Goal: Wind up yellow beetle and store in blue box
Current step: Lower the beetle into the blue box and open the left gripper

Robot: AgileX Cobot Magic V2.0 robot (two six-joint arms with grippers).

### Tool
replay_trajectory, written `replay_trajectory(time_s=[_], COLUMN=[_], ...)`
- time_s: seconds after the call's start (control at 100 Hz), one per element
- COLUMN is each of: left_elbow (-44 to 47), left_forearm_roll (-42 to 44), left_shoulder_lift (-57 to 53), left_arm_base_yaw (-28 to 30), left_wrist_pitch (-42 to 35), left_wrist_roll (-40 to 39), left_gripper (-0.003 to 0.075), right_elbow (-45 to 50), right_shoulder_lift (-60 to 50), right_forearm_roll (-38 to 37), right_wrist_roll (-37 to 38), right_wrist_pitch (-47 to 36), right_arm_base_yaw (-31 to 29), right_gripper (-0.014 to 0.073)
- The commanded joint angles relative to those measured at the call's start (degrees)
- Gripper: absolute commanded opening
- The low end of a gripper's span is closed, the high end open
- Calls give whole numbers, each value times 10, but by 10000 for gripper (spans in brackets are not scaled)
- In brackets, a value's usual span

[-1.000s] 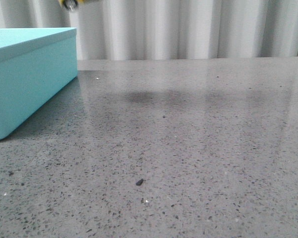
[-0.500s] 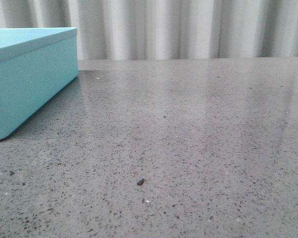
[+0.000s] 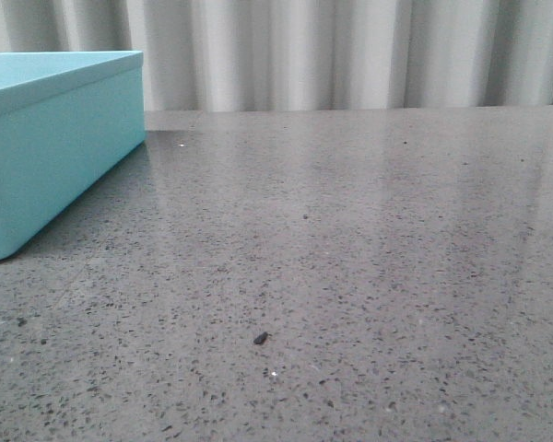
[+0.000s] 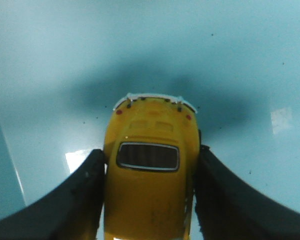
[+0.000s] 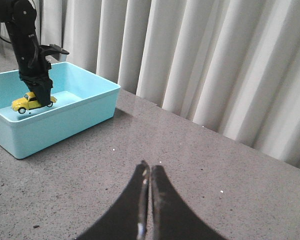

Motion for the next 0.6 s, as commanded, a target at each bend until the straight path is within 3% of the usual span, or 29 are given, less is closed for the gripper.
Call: replay_trajectory(time_s=[0.0,0.22,0.29,0.47,0.59], left_elbow=[-14,-14,-14,-14,-14], left_forearm_roll=[-7,-5,-5,-31,-53], left_shoulder_lift=[-20,-15,-15,-21,-41], left_arm_base_yaw=[-3,-3,-3,-3,-3], left_wrist_pitch=[10,-5,-5,0,-8], left_wrist_roll=[-10,-11,-11,-11,-11], left_gripper=[48,397,456,441,296], right_elbow=[-11,-11,-11,-11,-1], right_shoulder_lift=[8,8,8,8,8], right_forearm_roll=[3,3,3,3,3], right_wrist_roll=[-7,-7,-7,-7,-7], right_wrist_pitch=[-45,-39,-39,-33,-30], right_arm_base_yaw=[-1,-1,-1,-1,-1], right_gripper=[-41,-41,-41,-41,-41])
